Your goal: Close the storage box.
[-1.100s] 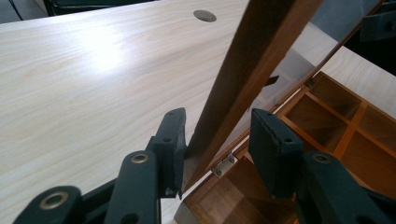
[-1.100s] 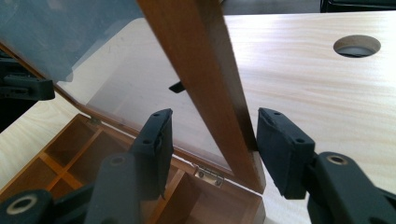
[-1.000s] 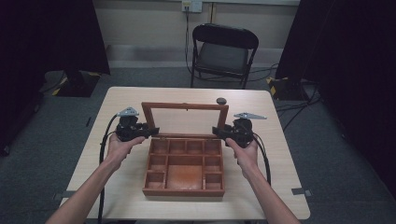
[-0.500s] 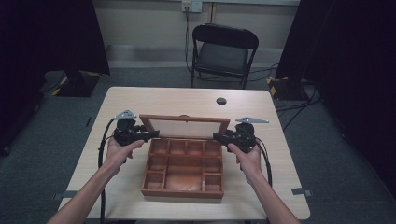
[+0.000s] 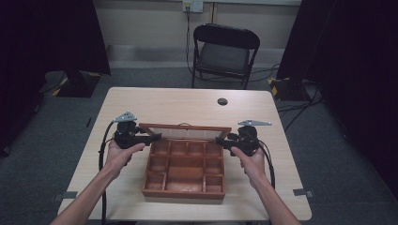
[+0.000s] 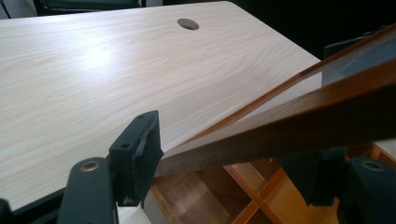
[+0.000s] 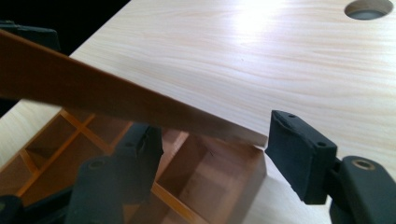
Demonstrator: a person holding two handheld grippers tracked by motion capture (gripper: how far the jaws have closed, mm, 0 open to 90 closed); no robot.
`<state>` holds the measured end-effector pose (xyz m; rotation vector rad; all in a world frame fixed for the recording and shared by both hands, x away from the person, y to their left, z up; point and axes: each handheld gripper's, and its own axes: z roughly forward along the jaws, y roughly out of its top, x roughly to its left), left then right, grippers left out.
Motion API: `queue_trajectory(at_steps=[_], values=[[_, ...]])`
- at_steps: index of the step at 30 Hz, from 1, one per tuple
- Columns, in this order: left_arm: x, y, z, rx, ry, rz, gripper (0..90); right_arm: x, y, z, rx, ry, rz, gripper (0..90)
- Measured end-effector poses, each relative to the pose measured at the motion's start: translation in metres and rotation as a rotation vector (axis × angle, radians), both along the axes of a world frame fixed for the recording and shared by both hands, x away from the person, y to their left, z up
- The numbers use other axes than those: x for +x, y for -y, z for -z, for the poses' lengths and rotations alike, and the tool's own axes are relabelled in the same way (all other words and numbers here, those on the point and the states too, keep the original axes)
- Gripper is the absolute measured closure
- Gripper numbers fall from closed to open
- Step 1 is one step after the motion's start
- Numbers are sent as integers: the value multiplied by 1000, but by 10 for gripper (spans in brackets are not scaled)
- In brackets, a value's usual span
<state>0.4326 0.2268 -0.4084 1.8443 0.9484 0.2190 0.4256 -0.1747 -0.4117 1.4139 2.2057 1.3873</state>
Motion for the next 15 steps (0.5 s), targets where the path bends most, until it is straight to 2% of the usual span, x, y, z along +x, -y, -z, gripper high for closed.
queue_trajectory(at_steps=[5, 9, 12, 15], values=[[1, 1, -1, 8, 3, 1, 323, -6, 13, 0, -21, -9, 16, 352], [2, 2, -2, 12, 0, 0, 304, -8, 24, -1, -35, 15, 54, 357], [1, 2, -2, -1, 2, -6, 288, -7, 26, -4, -42, 18, 67, 367], [0, 1, -2, 7, -10, 0, 258, -6, 29, -7, -42, 13, 72, 370]])
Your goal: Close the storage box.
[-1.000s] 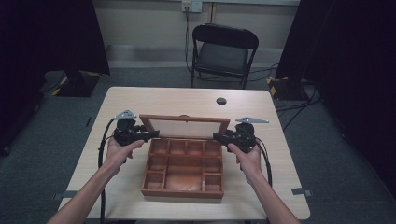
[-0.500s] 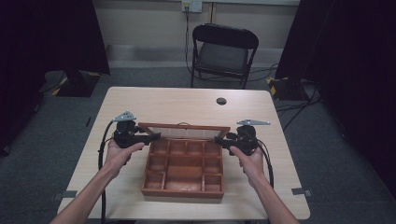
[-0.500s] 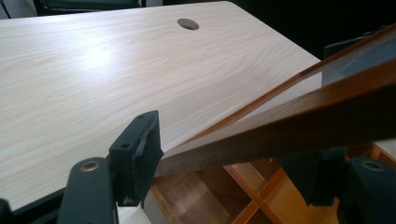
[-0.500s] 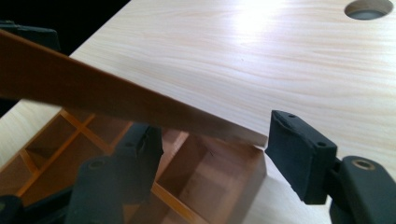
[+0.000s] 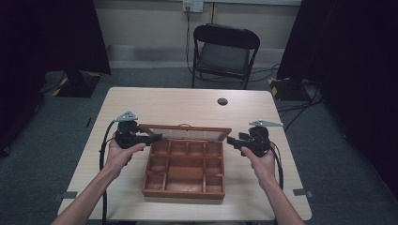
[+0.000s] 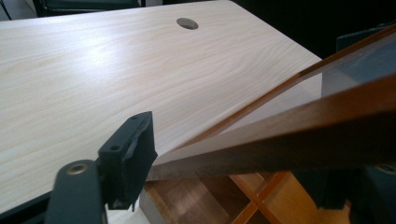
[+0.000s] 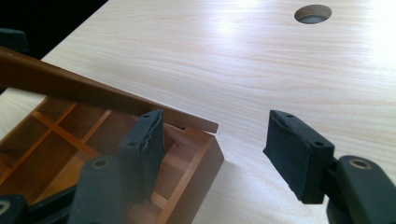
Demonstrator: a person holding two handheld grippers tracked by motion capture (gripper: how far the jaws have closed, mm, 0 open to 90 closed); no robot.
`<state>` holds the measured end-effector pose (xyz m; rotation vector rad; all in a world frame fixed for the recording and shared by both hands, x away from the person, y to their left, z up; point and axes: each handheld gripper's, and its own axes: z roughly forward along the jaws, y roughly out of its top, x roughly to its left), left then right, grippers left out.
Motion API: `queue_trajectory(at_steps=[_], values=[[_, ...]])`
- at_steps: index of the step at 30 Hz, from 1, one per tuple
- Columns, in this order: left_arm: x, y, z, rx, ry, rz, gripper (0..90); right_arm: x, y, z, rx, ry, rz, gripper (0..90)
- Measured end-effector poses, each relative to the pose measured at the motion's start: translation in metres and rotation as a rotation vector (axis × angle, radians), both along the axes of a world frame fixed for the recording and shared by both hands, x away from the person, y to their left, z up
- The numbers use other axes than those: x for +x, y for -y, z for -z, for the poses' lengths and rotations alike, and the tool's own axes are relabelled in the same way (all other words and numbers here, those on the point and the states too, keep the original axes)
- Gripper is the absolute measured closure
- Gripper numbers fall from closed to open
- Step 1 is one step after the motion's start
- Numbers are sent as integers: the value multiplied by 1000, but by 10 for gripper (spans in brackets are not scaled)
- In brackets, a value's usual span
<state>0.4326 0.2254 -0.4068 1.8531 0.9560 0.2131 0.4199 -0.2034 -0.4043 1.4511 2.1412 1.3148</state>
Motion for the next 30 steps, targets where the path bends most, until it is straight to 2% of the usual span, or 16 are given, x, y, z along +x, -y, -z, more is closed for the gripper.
queue_trajectory(at_steps=[5, 8, 11, 19, 22, 26, 28, 30], values=[[-2, -1, 0, 13, -11, 7, 235, 2, 5, -6, 27, 0, 16, 375], [-6, 0, 1, 9, -6, 5, 217, 3, 5, -14, 54, 8, -10, 370], [-10, 1, 1, 29, 7, 1, 207, 5, 1, -21, 44, 33, -22, 344], [-20, 3, 1, 80, 26, 29, 188, 6, -13, -40, 96, 44, -84, 349], [-26, 2, 4, 57, 33, 24, 192, 5, -20, -51, 105, 52, -121, 349], [-27, 2, 5, 58, 39, 22, 197, 1, -33, -69, 104, 66, -186, 383], [-28, 1, 5, 55, 39, 25, 193, -2, -41, -77, 107, 73, -238, 435], [-28, 0, 5, 59, 45, 21, 183, -5, -50, -83, 105, 74, -286, 446]])
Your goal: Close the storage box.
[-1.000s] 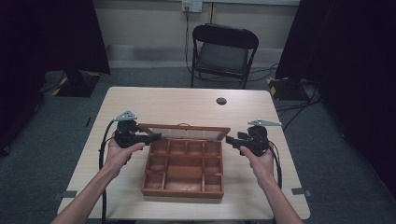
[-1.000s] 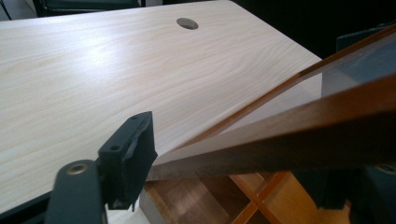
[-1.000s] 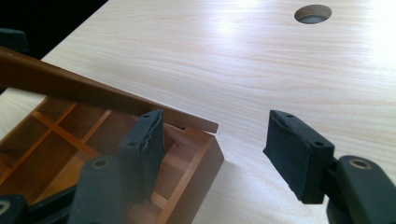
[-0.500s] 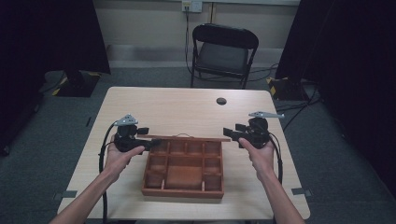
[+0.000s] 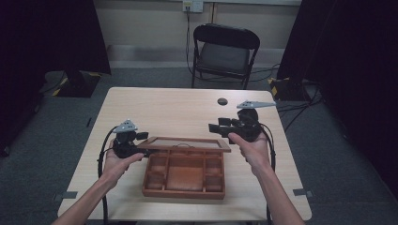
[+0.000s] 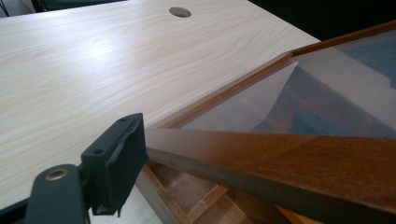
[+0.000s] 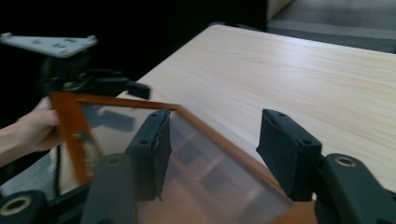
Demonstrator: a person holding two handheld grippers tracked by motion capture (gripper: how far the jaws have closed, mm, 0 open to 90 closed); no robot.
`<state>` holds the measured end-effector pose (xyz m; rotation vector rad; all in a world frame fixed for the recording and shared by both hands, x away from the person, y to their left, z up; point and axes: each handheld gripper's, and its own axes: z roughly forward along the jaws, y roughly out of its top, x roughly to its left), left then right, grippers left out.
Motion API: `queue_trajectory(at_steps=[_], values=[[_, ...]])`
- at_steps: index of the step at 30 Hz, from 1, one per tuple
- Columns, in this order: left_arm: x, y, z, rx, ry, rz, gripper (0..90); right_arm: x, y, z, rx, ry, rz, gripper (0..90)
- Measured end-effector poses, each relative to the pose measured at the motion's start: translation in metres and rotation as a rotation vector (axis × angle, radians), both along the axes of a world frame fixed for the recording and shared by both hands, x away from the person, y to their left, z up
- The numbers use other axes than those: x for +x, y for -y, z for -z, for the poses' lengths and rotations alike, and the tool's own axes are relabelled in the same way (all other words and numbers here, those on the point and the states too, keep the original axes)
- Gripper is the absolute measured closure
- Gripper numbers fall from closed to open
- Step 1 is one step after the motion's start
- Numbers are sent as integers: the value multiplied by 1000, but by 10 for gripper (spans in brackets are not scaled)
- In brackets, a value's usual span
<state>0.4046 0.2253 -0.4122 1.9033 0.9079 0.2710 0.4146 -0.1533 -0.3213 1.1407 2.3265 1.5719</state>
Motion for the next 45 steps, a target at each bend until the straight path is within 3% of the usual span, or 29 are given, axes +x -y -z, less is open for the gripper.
queue_trajectory(at_steps=[5, 7, 9, 13, 17, 28, 30, 40, 45], values=[[-1, 0, 1, 3, 1, -7, 160, -6, -21, -7, -8, -12, -116, 497], [-2, 1, 2, 10, 2, -4, 160, -9, -27, -10, 2, -7, -113, 545], [-2, 1, 3, 5, 0, -4, 158, -11, -31, -13, 18, -16, -154, 581], [-3, 1, 3, 9, 3, -5, 158, -16, -45, -15, -8, -39, -246, 647], [-4, 1, 3, 17, 1, -5, 159, -18, -57, -9, -31, -69, -303, 694], [-6, 3, 4, 11, -11, 21, 167, -16, -69, 2, -68, -139, -364, 766], [-6, 4, 4, 17, -9, 21, 166, -15, -68, 4, -54, -153, -373, 773], [-5, 3, 6, 26, -8, 17, 161, -15, -71, 8, -45, -177, -381, 820], [-3, -6, 9, 14, -35, -4, 174, -16, -72, 7, -58, -174, -381, 821]])
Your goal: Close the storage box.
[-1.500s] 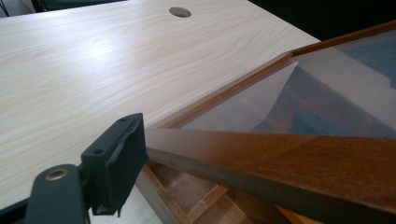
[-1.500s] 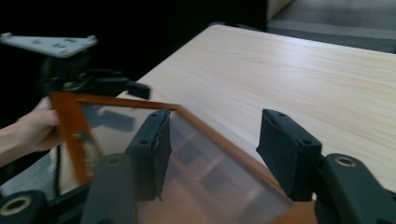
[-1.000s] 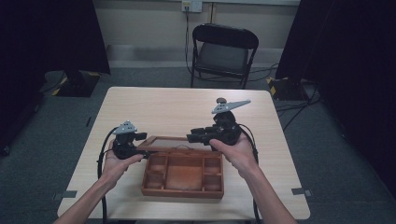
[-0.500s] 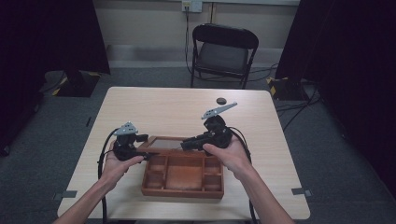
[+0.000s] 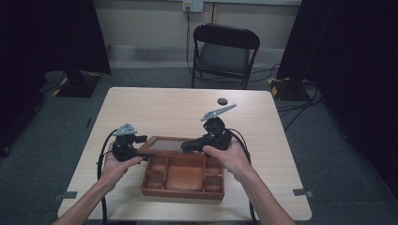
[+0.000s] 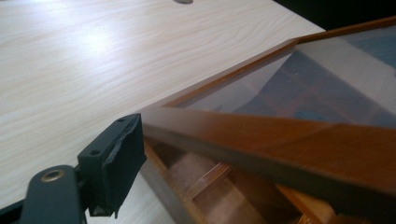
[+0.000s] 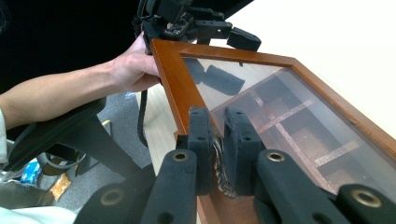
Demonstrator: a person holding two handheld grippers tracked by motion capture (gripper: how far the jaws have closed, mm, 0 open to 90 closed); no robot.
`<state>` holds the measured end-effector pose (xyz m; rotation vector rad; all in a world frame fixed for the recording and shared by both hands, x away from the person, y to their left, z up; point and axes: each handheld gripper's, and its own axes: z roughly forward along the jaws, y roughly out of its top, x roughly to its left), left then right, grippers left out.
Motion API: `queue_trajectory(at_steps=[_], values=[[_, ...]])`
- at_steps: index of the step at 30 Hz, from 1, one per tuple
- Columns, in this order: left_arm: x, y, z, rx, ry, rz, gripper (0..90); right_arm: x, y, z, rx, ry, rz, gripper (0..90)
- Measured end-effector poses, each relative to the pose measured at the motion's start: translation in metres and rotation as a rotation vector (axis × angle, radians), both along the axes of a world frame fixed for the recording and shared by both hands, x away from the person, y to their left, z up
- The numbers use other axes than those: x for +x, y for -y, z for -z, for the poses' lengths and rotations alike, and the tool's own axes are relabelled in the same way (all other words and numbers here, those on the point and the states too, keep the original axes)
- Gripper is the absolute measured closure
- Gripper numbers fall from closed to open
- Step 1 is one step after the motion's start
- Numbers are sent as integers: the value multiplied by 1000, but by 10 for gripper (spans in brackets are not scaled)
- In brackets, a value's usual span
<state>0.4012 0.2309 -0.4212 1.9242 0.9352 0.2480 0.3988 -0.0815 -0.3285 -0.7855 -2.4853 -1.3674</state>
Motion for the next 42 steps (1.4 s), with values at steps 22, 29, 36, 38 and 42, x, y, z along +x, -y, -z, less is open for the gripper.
queue_trajectory(at_steps=[22, 29, 36, 38, 42], values=[[7, -11, 7, 10, -28, -23, 182, 0, 13, 5, -28, 4, -5, 819], [13, -21, 15, 42, -63, -51, 204, -1, 15, 6, -39, 10, -5, 819], [16, -30, 15, 45, -59, -88, 207, -4, 14, 8, -49, 24, -15, 820], [16, -31, 15, 49, -55, -90, 208, -5, 14, 9, -50, 25, -18, 820], [16, -33, 14, 44, -61, -97, 213, -6, 13, 11, -58, 27, -33, 820]])
